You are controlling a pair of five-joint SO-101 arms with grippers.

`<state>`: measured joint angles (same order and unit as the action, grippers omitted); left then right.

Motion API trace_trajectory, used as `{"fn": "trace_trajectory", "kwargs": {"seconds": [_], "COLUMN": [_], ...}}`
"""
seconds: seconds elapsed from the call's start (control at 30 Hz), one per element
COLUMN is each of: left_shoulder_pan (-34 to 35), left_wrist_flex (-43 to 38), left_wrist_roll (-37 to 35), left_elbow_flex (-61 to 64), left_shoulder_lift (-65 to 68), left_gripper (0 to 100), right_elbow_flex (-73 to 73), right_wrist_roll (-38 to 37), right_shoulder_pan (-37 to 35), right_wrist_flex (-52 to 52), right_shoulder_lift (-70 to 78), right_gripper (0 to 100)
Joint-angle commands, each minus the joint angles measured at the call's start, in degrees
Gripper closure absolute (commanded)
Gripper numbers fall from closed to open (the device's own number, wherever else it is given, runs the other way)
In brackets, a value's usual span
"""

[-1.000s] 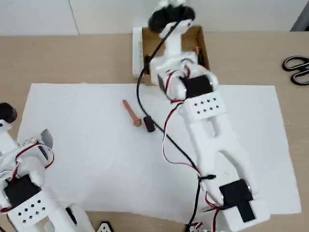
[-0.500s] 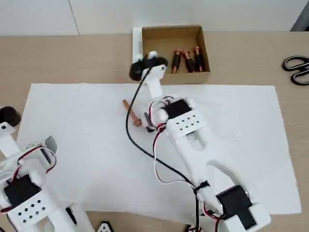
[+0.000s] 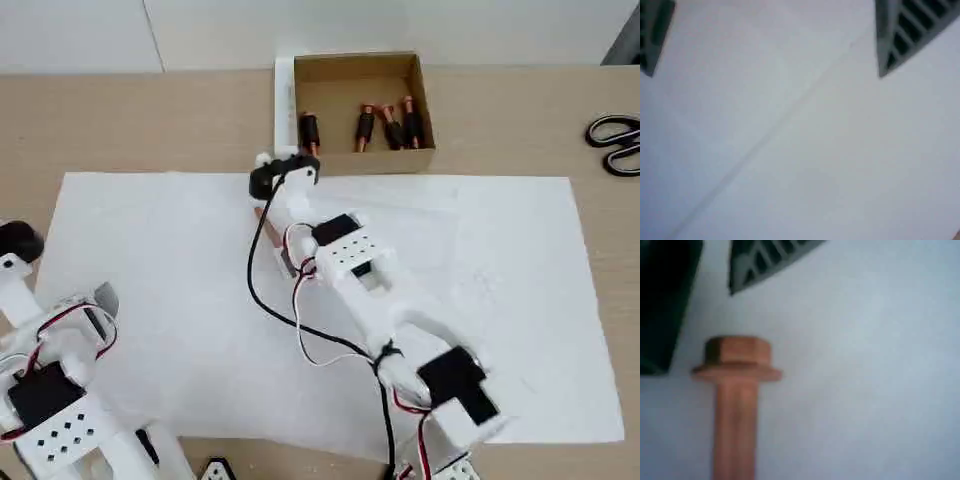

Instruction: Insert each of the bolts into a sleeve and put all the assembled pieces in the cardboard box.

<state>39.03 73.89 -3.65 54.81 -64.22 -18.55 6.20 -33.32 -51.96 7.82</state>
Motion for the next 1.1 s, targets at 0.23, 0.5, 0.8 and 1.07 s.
{"fn": "trace_trajectory", "kwargs": {"seconds": [0.23, 0.5, 0.8, 1.07], "left_shoulder_pan": [-0.1, -0.1, -0.1, -0.1], "left_wrist_flex": [0.1, 0.1, 0.1, 0.1], "left_wrist_roll": [0.5, 0.5, 0.5, 0.5], "left_elbow_flex": [-2.2, -2.2, -2.2, -2.2], "left_shoulder_lift": [-1.1, -1.1, -1.1, -1.1], "left_gripper": [73, 73, 73, 73], "right_elbow_flex": [8.3, 11.1, 11.2, 11.2], "right_wrist_roll": [-1.3, -3.3, -3.3, -3.3], "right_shoulder_pan": [-0.5, 0.0, 0.1, 0.1], "right_wrist_flex": [1.1, 1.1, 1.0, 0.9], "right_shoulder_lift": [5.5, 9.6, 10.9, 10.9], "right_gripper": [65.3, 65.3, 75.0, 82.6]}}
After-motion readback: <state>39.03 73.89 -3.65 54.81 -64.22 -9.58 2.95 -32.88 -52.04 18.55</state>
